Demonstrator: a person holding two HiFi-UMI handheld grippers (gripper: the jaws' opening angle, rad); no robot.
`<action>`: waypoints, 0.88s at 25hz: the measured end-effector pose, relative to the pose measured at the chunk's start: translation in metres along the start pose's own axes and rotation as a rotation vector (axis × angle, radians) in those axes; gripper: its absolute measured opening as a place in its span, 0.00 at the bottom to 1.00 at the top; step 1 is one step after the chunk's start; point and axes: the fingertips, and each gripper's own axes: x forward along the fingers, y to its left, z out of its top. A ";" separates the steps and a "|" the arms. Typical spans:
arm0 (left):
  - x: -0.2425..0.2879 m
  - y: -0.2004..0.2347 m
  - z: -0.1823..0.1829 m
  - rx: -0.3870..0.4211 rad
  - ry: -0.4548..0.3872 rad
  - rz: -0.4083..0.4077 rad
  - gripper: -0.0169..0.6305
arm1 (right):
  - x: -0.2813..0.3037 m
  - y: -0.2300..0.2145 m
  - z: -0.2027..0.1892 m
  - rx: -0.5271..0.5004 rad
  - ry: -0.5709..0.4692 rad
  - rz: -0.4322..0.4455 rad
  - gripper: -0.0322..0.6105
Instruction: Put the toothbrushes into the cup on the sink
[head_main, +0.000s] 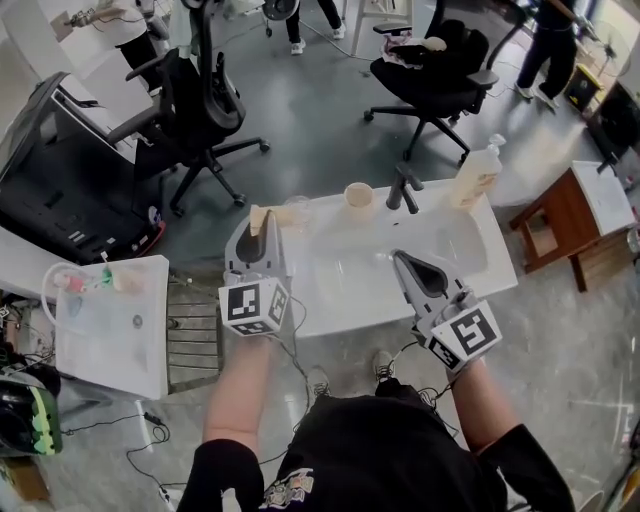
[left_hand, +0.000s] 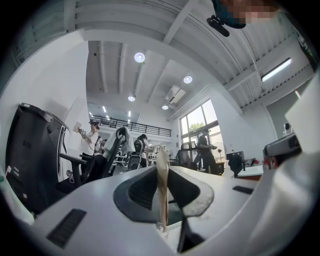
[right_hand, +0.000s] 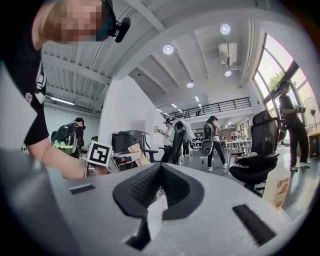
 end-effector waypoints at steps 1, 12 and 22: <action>0.005 0.003 -0.007 -0.003 0.006 0.007 0.12 | 0.002 -0.002 -0.003 0.003 0.006 0.000 0.06; 0.058 0.023 -0.103 -0.034 0.143 0.043 0.12 | 0.012 -0.027 -0.048 0.051 0.105 -0.016 0.06; 0.077 0.031 -0.165 -0.050 0.264 0.075 0.12 | 0.015 -0.046 -0.068 0.071 0.157 -0.030 0.06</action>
